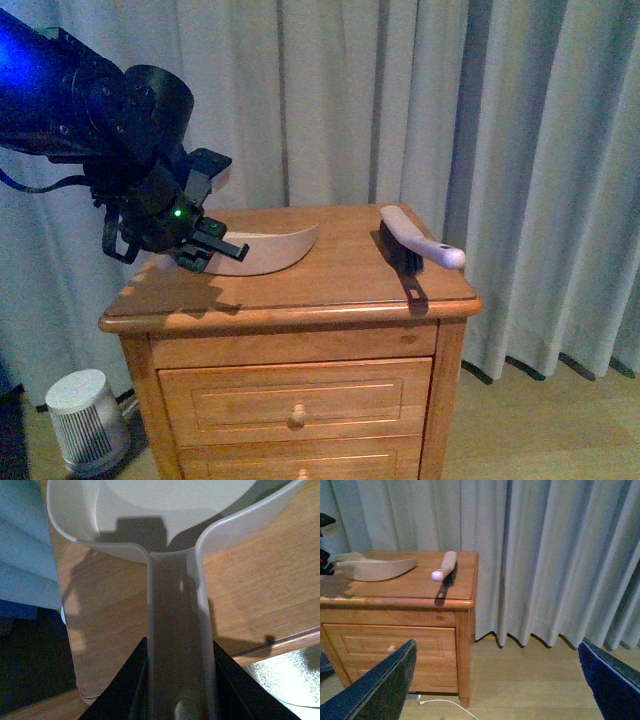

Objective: Clean up trash

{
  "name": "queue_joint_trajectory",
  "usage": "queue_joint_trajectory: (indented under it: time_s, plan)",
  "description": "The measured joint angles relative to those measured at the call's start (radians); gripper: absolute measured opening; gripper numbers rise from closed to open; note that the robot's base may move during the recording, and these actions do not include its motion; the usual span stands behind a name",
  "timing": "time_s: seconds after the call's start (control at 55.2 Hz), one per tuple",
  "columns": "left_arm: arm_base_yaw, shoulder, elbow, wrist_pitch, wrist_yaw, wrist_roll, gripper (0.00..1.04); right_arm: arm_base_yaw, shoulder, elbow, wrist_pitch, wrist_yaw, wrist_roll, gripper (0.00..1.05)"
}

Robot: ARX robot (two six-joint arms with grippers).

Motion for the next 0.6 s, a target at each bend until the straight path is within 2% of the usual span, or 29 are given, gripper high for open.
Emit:
queue_joint_trajectory:
  time_s: [0.29, 0.598]
  plan:
    - [0.000, 0.000, -0.010, 0.005, 0.010, -0.002, 0.30, 0.000, 0.000, 0.000, 0.000, 0.000, 0.000, 0.97]
    - [-0.004, -0.036, -0.010, 0.005, 0.076, -0.025, 0.30, 0.000, 0.000, 0.000, 0.000, 0.000, 0.000, 0.97]
